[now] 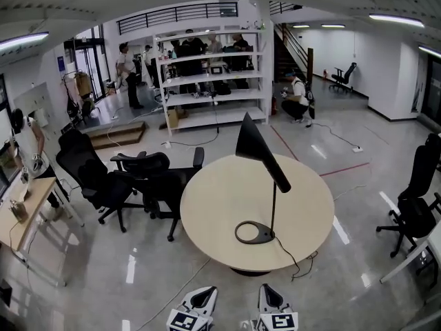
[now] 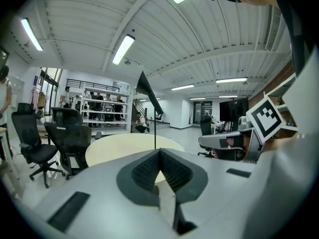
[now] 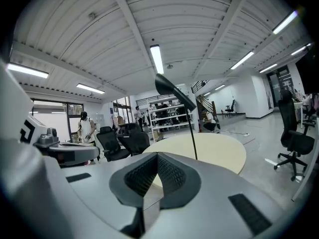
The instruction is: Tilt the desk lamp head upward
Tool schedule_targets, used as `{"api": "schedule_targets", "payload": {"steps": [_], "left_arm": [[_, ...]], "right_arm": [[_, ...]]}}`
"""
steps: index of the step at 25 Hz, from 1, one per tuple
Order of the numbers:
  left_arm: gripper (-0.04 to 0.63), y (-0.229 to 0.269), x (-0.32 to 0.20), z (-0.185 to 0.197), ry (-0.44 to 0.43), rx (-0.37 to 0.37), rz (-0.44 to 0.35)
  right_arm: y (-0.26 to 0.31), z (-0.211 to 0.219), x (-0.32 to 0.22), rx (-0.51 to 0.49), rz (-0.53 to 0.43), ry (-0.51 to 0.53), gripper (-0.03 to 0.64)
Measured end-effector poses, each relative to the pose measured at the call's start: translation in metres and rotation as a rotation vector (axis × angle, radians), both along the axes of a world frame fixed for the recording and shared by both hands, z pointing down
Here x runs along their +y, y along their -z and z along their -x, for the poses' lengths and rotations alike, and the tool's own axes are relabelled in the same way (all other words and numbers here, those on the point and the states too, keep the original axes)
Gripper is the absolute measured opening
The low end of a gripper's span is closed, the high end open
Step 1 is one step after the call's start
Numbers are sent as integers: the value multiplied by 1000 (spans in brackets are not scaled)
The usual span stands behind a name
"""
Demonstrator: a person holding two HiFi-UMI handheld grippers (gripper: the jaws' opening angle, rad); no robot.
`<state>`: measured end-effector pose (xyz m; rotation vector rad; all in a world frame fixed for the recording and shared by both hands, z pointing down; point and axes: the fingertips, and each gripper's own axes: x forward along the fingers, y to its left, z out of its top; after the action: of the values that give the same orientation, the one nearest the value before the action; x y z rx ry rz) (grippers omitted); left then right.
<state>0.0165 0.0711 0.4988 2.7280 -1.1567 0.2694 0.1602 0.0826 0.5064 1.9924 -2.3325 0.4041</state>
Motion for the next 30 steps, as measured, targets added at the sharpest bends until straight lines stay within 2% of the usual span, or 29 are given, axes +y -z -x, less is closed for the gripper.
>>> {"api": "schedule_targets", "payload": {"steps": [9,16,20,24,27,30], "left_arm": [[48,1,29,141,26,51,-7],[48,-10,61,208,-29,83,29],[48,-12,74,223,-55,96,29],[48,-4,90,221,-66,101,1],[48,-7,106,208,-65,89,-3],[48,-10,130,179,-72,66,1]], "right_arm": [[7,153,33,46,25,23,9],[2,221,77,84,62,-36,11],[2,238,97,109,73,-61,9],[8,236,113,126,64,-80,11],[6,225,129,123,56,-86,9],[2,200,152,111,68,-99,9]]}}
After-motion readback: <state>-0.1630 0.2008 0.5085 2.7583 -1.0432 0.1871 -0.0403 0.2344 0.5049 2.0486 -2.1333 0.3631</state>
